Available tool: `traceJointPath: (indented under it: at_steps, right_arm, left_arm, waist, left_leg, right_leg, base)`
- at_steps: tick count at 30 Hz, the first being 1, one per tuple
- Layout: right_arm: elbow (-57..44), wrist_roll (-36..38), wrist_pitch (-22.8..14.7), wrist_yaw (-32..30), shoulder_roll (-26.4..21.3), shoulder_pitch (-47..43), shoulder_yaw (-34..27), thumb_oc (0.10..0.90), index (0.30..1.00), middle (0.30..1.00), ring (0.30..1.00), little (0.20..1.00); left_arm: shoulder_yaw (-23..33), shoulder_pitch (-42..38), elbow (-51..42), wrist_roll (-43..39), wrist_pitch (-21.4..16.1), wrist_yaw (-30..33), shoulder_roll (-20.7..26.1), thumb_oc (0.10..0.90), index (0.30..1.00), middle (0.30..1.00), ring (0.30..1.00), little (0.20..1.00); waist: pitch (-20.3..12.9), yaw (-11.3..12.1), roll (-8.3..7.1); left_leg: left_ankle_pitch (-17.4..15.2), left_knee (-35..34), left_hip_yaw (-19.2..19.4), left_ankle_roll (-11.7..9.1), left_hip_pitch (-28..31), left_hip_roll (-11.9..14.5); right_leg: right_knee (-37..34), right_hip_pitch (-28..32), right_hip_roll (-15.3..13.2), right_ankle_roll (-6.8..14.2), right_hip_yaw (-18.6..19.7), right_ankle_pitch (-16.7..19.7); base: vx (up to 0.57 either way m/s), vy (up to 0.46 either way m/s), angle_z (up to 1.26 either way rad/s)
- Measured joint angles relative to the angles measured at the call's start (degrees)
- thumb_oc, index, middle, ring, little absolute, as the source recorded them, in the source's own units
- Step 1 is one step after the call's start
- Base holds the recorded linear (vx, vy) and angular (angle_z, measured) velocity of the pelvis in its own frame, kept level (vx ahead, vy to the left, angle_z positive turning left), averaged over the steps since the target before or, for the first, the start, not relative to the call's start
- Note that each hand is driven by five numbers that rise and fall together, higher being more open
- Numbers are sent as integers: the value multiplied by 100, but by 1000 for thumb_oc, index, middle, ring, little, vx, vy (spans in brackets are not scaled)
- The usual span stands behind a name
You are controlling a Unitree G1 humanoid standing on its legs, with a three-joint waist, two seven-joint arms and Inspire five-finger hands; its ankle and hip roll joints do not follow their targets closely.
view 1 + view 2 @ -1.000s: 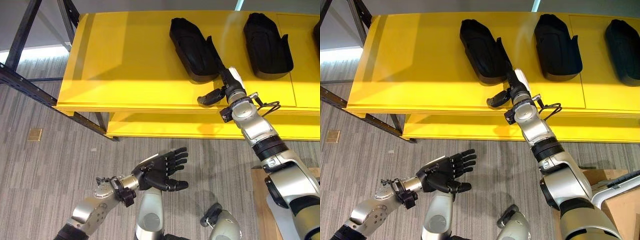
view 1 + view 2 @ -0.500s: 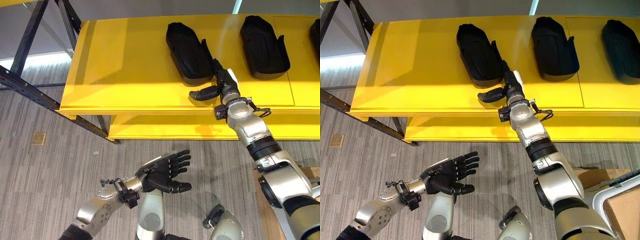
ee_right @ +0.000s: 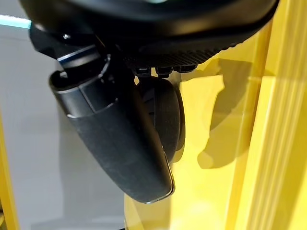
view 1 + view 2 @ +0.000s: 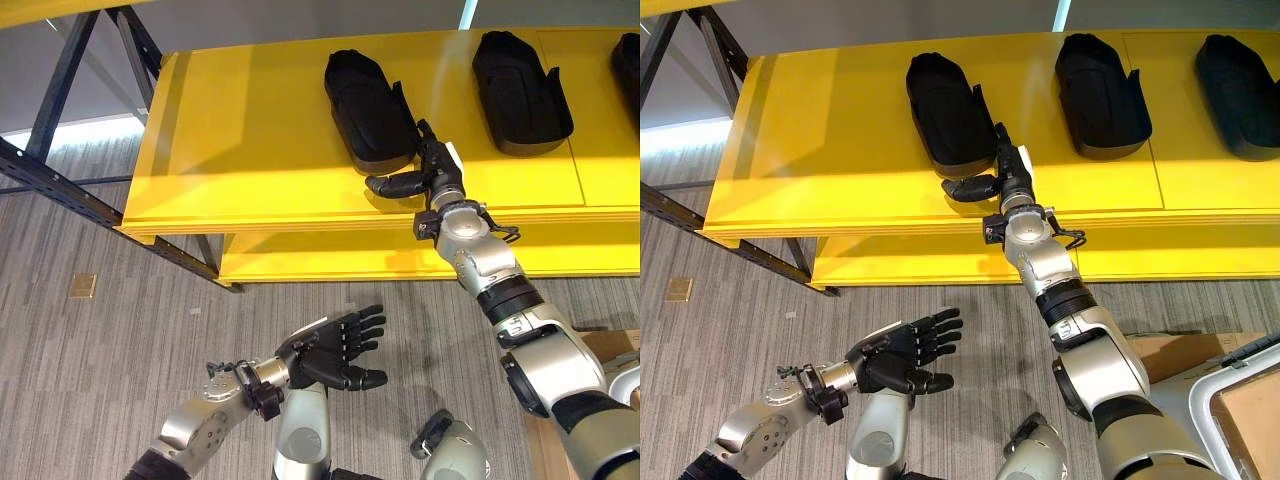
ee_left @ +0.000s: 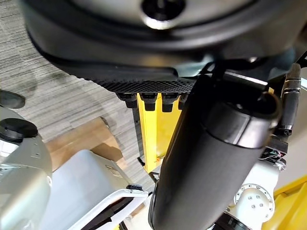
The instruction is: Move parts from the plastic box to the shelf.
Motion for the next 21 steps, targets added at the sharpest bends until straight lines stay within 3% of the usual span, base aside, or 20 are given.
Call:
traceJointPath:
  at_steps: [9,21]
  right_arm:
    - [-2,199,-28,-17,5,-1,40,900,1000,1000,1000,1000]
    - [7,206,-126,-74,15,-1,111,900,1000,1000,1000,1000]
  left_arm:
    - [-86,3,8,0,-42,62,-31,900,1000,1000,1000,1000]
    - [-94,-4,41,0,-157,130,-45,900,1000,1000,1000,1000]
  waist:
    - [-7,-16,93]
    - [-9,-26,97]
  left_leg:
    - [10,-49,-2,-6,-1,-1]
    - [58,-88,-5,-8,-11,-31]
  right_leg:
    - [83,-51,-25,-17,9,-58]
    - [173,-114,-70,-26,13,-96]
  base:
    - [0,0,0]
    - [0,0,0]
